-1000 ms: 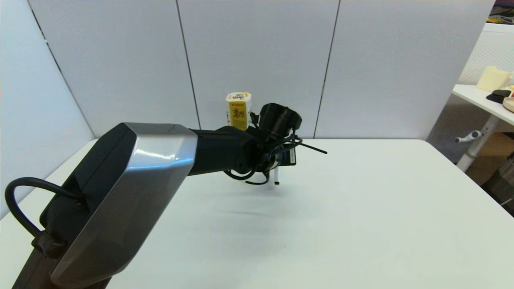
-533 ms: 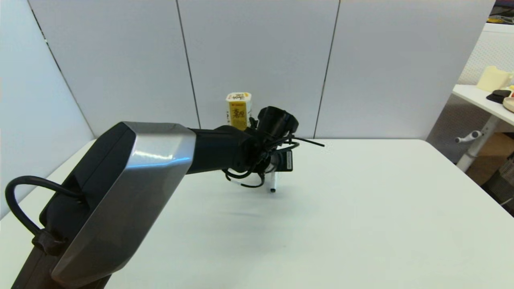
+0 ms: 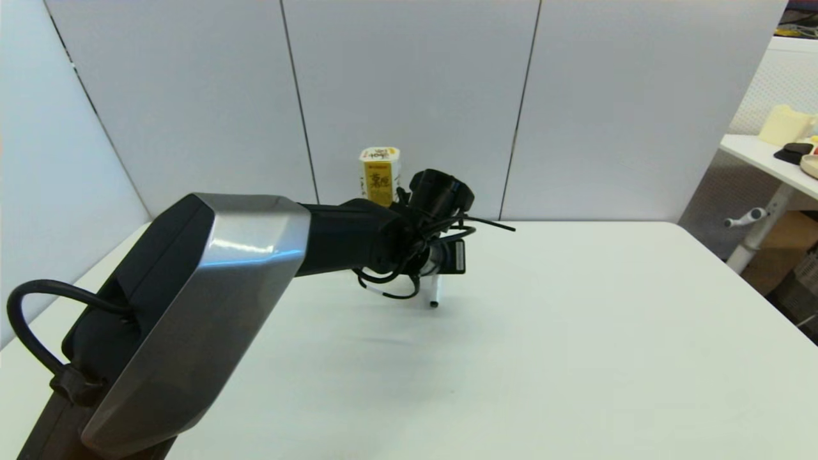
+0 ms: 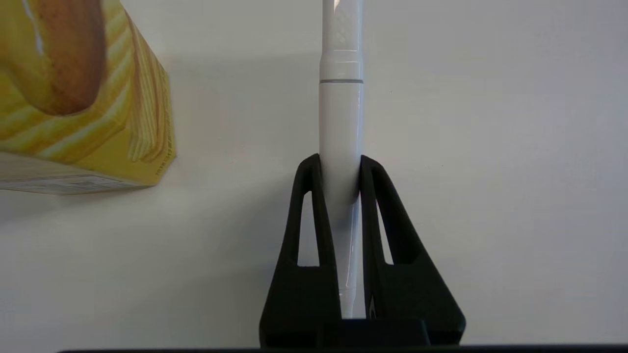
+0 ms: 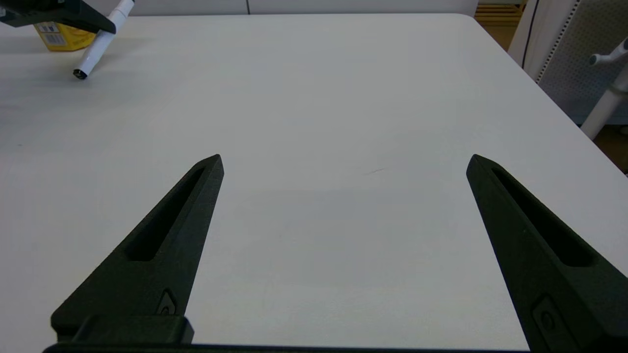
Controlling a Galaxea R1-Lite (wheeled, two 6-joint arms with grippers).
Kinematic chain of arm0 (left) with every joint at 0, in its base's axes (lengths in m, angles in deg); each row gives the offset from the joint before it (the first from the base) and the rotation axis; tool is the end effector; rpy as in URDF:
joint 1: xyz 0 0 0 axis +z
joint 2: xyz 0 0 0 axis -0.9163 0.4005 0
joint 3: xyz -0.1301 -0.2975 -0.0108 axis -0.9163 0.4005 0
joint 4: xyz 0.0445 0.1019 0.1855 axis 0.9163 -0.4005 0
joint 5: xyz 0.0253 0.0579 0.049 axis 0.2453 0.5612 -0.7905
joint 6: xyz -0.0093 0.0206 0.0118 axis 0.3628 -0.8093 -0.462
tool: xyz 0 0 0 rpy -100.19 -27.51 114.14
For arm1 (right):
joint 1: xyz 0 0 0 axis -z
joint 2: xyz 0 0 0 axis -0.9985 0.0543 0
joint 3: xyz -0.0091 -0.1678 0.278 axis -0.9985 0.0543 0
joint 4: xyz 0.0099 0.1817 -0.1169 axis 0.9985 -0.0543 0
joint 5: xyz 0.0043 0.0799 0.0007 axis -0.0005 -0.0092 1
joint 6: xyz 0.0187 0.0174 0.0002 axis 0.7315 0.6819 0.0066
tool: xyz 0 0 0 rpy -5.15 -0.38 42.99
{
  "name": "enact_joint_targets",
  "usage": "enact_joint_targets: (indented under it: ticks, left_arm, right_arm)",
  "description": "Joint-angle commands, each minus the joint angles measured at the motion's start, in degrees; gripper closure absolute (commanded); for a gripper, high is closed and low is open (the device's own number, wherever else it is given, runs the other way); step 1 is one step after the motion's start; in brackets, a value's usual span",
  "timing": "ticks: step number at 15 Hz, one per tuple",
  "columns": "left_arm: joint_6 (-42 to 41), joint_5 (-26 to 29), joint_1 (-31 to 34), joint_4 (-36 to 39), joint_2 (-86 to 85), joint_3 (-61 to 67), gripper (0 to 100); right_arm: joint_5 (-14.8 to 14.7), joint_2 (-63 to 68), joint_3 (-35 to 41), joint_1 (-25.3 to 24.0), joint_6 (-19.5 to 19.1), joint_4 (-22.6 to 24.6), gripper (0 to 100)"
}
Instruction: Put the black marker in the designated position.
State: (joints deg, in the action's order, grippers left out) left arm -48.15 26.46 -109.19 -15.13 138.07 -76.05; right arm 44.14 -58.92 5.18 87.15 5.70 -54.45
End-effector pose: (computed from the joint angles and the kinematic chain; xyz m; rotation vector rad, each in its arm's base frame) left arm 0.3943 -0.3561 0.1475 -0.0827 0.6939 -0.3278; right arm -0.0174 0.0002 0.0768 0.0032 0.0032 -0.0003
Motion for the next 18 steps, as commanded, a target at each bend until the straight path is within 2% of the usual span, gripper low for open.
enact_joint_targets:
  ticks: [1, 2, 3, 11, 15, 18]
  left_arm:
    - [0.32, -0.1, -0.09, -0.01, -0.11, 0.0, 100]
    - [0.41, -0.1, -0.09, -0.01, -0.11, 0.0, 100]
    - [0.41, -0.1, -0.09, -0.01, -0.11, 0.0, 0]
    - [0.24, -0.19, -0.7, -0.19, -1.7, 0.26, 0]
    - [0.32, -0.19, -4.31, -4.41, -9.69, 3.08, 0]
    - [-0.29, -0.36, -8.79, -3.88, -21.65, 12.3, 0]
  right_arm:
    - [0.02, 0.07, 0.0, 0.0, -0.01, 0.0, 0]
    - [0.02, 0.07, 0.0, 0.0, -0.01, 0.0, 0]
    - [0.02, 0.07, 0.0, 0.0, -0.01, 0.0, 0]
    - [0.02, 0.07, 0.0, 0.0, -0.01, 0.0, 0]
    - [-0.07, 0.07, 0.0, 0.0, -0.01, 0.0, 0]
    - [0.02, 0.07, 0.0, 0.0, -0.01, 0.0, 0]
